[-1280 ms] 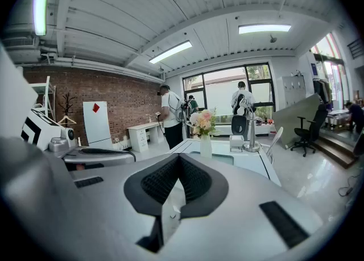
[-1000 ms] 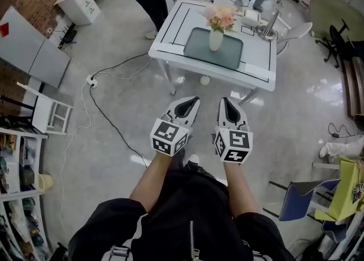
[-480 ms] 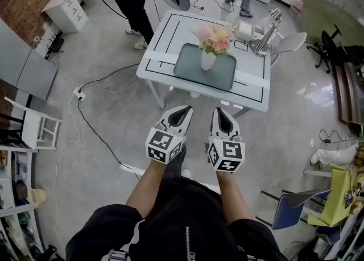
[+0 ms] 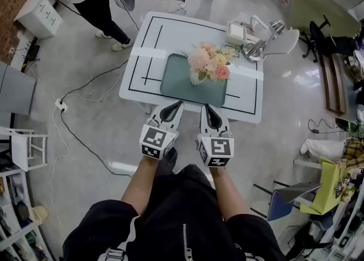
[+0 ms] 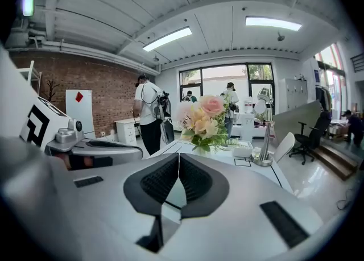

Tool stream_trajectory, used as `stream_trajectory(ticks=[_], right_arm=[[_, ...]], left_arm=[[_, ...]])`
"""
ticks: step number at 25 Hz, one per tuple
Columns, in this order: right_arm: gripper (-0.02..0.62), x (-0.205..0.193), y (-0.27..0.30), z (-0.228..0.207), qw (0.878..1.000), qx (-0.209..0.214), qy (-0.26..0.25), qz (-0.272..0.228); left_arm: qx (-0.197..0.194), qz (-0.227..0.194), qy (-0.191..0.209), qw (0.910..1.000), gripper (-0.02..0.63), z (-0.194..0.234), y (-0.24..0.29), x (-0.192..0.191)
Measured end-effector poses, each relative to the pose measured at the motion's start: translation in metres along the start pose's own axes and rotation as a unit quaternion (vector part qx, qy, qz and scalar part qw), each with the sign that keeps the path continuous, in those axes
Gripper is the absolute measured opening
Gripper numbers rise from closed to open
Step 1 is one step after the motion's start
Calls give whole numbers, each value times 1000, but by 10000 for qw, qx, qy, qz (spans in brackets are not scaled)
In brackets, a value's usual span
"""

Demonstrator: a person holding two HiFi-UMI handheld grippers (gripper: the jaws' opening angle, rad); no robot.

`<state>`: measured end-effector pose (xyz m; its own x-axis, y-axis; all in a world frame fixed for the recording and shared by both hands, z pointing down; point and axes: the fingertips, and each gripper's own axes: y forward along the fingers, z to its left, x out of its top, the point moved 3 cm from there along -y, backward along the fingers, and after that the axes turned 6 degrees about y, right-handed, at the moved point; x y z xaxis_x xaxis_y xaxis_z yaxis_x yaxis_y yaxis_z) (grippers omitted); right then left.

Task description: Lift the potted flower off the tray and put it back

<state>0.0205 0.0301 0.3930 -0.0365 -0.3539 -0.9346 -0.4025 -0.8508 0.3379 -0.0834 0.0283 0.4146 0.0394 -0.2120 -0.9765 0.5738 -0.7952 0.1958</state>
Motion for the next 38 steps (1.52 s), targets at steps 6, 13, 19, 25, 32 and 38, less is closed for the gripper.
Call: stream_trajectory(ticks=[6,13,19,25,32,38], right_arm=[[9,-4,43,-17,9998,-30,30,203],[11,-25,71,-32,9990,30,182,413],[11,-32,86,-41,9988,97,223,414],[22,-46,104,-50,9987,150,190,456],[132,-62,123,-53,9985,73,409,350],[238,-70,141,-60,9985,1,511,191]], left_arm=[[-189,186,-53,9996,6,24,41,-5],[-111,291,-94,9995,6,39,59,-12],[-17,320,-64,9995,6,45,66,-16],[146,280,-178,9993,6,48,66,-22],[306,285,-212,9989,6,51,57,-28],[484,317,-301,9979,6,59,43,-37]])
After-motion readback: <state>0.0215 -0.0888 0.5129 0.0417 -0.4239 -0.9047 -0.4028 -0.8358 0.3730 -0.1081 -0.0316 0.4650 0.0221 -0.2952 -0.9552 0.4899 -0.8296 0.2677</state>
